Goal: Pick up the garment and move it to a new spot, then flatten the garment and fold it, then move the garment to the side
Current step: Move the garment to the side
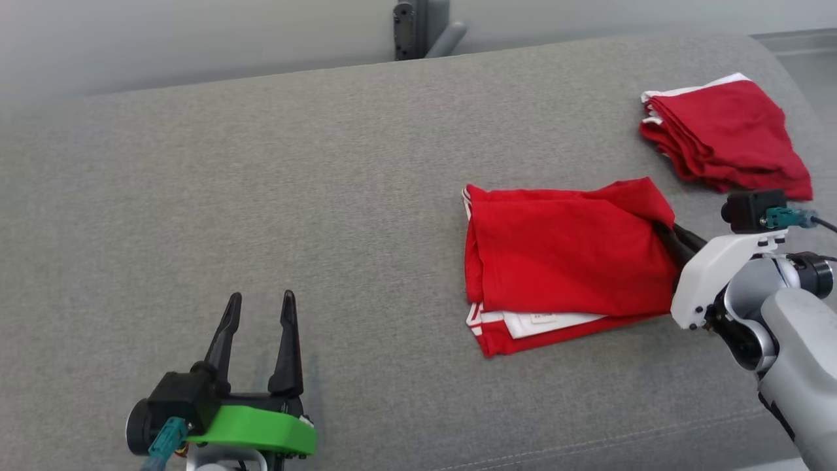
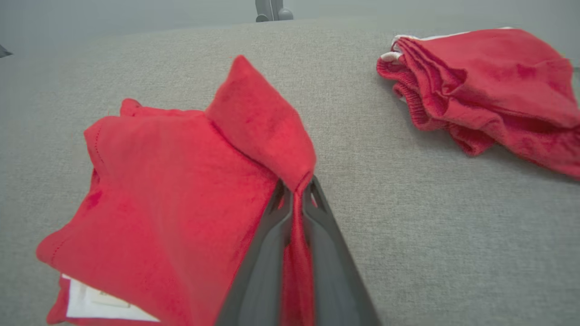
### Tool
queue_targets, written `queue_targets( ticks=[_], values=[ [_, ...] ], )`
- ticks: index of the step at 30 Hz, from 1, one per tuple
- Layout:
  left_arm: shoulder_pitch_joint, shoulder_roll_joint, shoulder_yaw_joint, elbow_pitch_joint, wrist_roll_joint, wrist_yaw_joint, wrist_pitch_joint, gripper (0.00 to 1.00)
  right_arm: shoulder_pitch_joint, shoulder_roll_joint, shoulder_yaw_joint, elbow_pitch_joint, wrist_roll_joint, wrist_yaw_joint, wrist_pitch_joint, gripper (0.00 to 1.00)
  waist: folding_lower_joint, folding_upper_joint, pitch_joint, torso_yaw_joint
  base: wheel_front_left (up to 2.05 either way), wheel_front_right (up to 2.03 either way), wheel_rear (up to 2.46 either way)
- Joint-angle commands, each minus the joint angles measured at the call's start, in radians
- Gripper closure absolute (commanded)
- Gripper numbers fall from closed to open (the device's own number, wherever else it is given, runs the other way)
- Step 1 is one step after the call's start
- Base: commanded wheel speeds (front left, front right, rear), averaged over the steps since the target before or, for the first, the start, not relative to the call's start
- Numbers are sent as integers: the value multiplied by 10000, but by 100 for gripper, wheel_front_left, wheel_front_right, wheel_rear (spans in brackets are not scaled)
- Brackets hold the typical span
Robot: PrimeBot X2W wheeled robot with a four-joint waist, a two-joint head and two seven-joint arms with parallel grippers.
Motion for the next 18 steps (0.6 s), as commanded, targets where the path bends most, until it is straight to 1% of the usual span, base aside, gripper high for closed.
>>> queue_targets(
  ticks=[1, 5, 9, 14, 18],
  values=[
    [-241, 85, -24, -20, 92, -33, -20, 0, -163, -43, -109, -74, -59, -13, -65, 100, 0, 0, 461, -1204, 0, 0, 0],
    [-535, 164, -145, -20, 205, -92, 1, 0, -397, -25, -364, -192, -205, -13, -106, 100, 0, 0, 777, -1925, 0, 0, 0],
    [-824, 244, -261, 6, 325, -137, 30, 0, -579, 64, -577, -235, -373, -13, -212, 100, 0, 0, 1009, -2398, 0, 0, 0],
    [-1026, 275, -336, 126, 330, -164, 39, 0, -814, 259, -743, -195, -571, -13, -310, 100, 0, 0, 1078, -2540, 0, 0, 0],
    [-1061, 267, -342, 246, 284, -124, 27, 0, -1140, 446, -748, -186, -700, -13, -267, 100, 0, 0, 1000, -2341, 0, 0, 0]
  ],
)
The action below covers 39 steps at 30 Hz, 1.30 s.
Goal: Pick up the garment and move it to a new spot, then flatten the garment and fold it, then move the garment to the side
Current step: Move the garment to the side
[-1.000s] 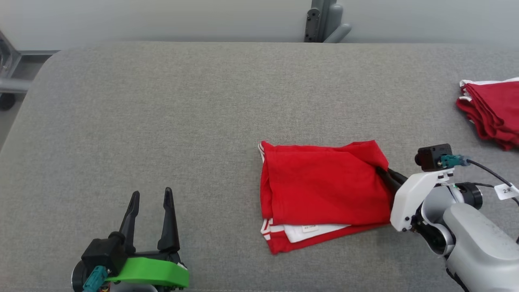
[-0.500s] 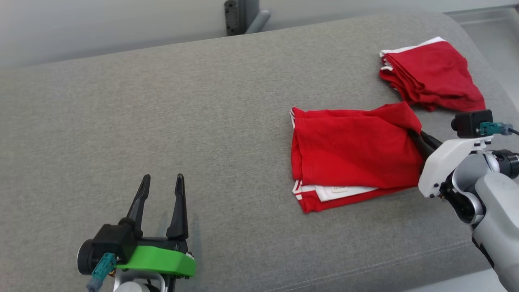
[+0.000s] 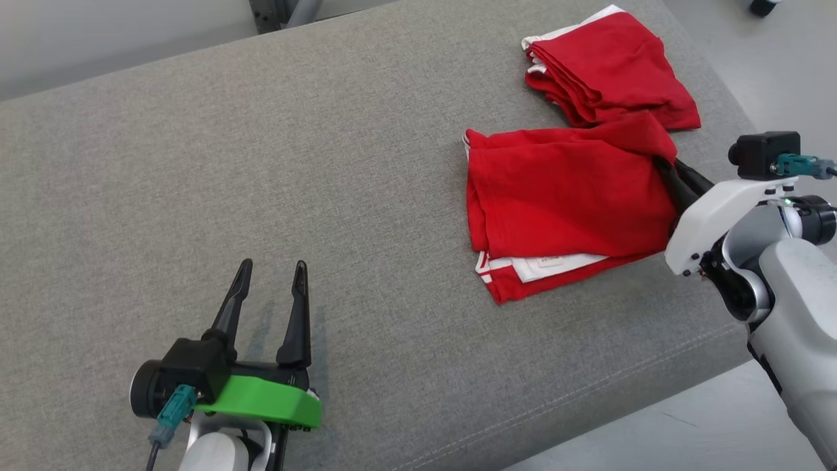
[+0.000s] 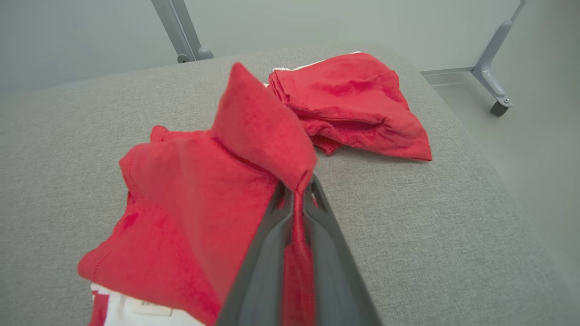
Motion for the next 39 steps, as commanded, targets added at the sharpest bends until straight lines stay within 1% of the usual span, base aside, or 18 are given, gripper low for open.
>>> queue_targets(
  ticks=[1, 5, 14, 19, 21, 25, 29, 39],
  values=[
    [-122, 75, 44, 35, 14, 40, -34, 0, -270, 72, -14, -16, -83, -13, 48, 100, 0, 0, -21, 125, 0, 0, 0],
    [-111, 22, 14, 120, -51, 46, -51, 0, -880, 138, -228, 154, -260, -13, 224, 100, 0, 0, -131, 520, 0, 0, 0],
    [-70, -95, -89, 222, -183, 84, -71, 0, -2457, 398, -972, 1007, -809, -13, 759, 100, 0, 0, -241, 1580, 0, 0, 0],
    [-106, -127, -120, 230, -228, 96, -81, 0, -3009, 176, -1552, 1688, -1202, -13, 879, 100, 0, 0, -200, 2070, 0, 0, 0],
    [-110, -131, -105, 218, -227, 109, -82, 0, -3104, 134, -1684, 1821, -1305, -13, 890, 100, 0, 0, -184, 2136, 0, 0, 0],
    [-133, -144, -110, 156, -177, 82, -83, 0, -3397, -170, -2216, 2453, -1784, -13, 1119, 100, 0, 0, -73, 2400, 0, 0, 0],
    [-183, -152, -87, 100, -113, 84, -83, 0, -3672, -638, -2599, 2793, -2363, -13, 1305, 100, 0, 0, 108, 2605, 0, 0, 0],
    [-571, -37, -194, -88, 106, -23, -77, 0, -4336, -1567, -2744, 3288, -4025, -13, 1874, 100, 0, 0, 1068, 3041, 0, 0, 0]
  ],
)
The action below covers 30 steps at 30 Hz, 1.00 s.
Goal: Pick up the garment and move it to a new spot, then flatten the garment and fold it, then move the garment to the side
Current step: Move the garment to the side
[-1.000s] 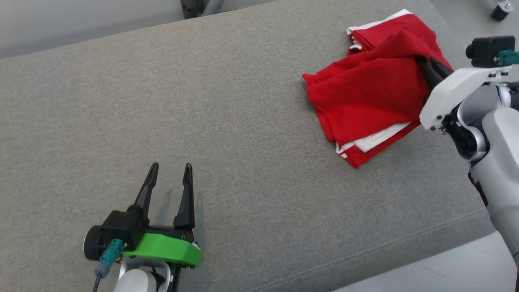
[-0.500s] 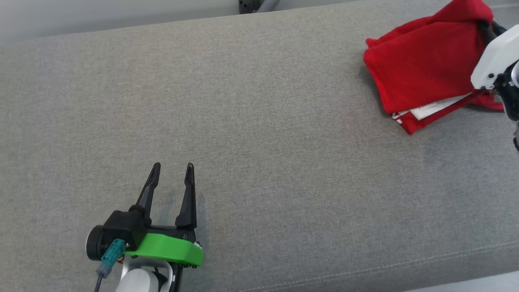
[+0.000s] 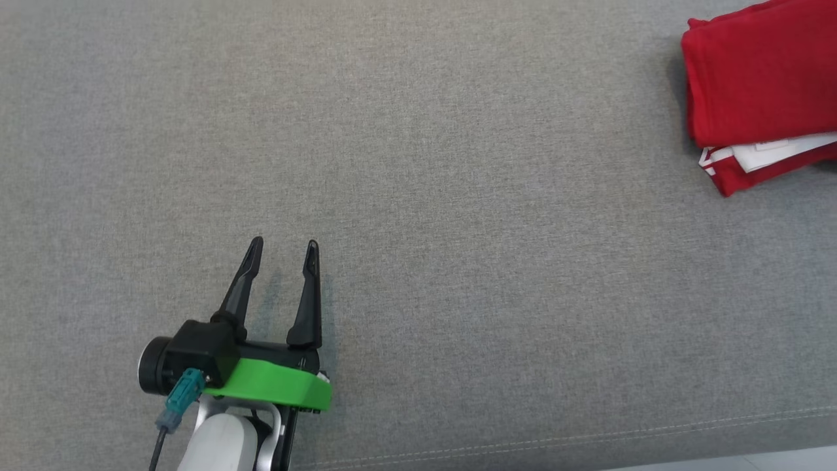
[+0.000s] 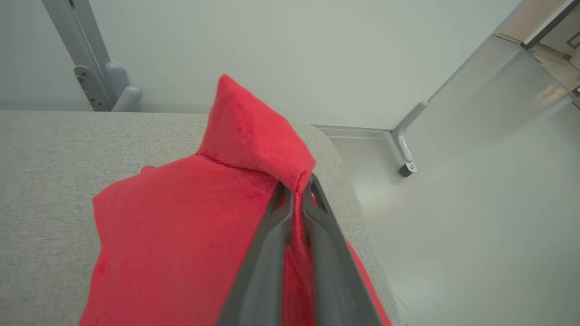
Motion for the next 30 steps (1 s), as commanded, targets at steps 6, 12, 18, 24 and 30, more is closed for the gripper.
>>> queue_targets(
  ticks=[6, 12, 18, 24, 30],
  values=[
    [-438, 69, -172, -136, 186, -53, 26, 0, -256, -836, -177, 412, -1250, -16, 191, 100, -1, -1, 890, 672, 0, 0, 0],
    [-412, 275, -203, -272, 257, 8, 126, 0, -102, -1326, -1048, 704, -2162, -18, -77, 100, -1, -1, 1371, 997, 0, 0, 0],
    [-294, 499, -194, -472, 275, 63, 230, 0, 202, -1286, -2046, 924, -3384, -18, -677, 84, -1, -1, 1592, 1068, 0, 0, 0],
    [-201, 615, -224, -614, 295, 106, 379, 0, 426, -1048, -3141, 502, -4863, -18, -1518, 0, -1, -1, 1575, 985, 0, 0, 0],
    [-39, 726, -246, -760, 288, 195, 517, 0, 598, -116, -4219, 50, -5935, -18, -2512, 0, -1, -1, 1347, 719, 0, 0, 0]
  ],
)
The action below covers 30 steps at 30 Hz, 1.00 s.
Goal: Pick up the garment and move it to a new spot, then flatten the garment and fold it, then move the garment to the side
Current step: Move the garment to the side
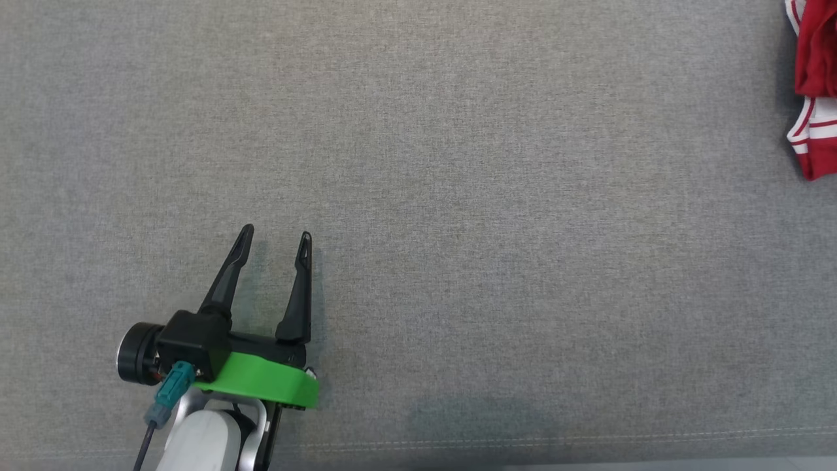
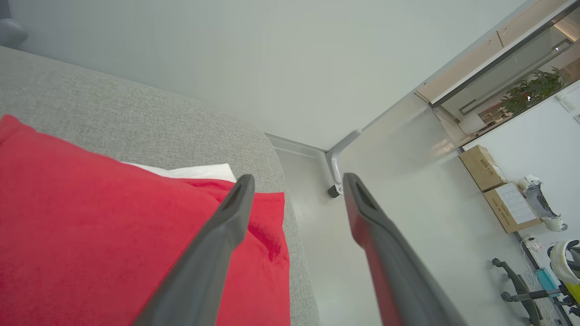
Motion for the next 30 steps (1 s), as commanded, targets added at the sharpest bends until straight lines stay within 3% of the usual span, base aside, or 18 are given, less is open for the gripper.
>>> queue_targets(
  ticks=[1, 6, 14, 21, 30],
  values=[
    [116, 47, -14, -52, 0, 53, 45, 0, 97, 139, -121, -103, -136, -20, -228, 0, 0, 0, -135, -138, 0, 0, 0],
    [148, 66, -26, -84, -87, 86, 79, 0, -9, 775, -367, -112, -314, -20, -978, 0, 0, 0, -427, -391, 0, 0, 0],
    [4, -23, 460, 74, -304, 461, -221, 0, 82, 1779, -249, 268, 619, -20, -2362, 0, 0, 0, -1191, -648, 0, 0, 0],
    [-79, -117, 1117, 528, -581, 707, -463, 0, 870, 2729, 627, -181, 1867, -20, -2815, 0, 0, 0, -2013, -747, 0, 0, 0],
    [418, -285, 1759, 971, -881, 680, -525, 0, 3066, 3970, 2599, -2018, 3616, -20, -2843, 0, 0, 0, -3048, -681, 0, 0, 0]
  ],
)
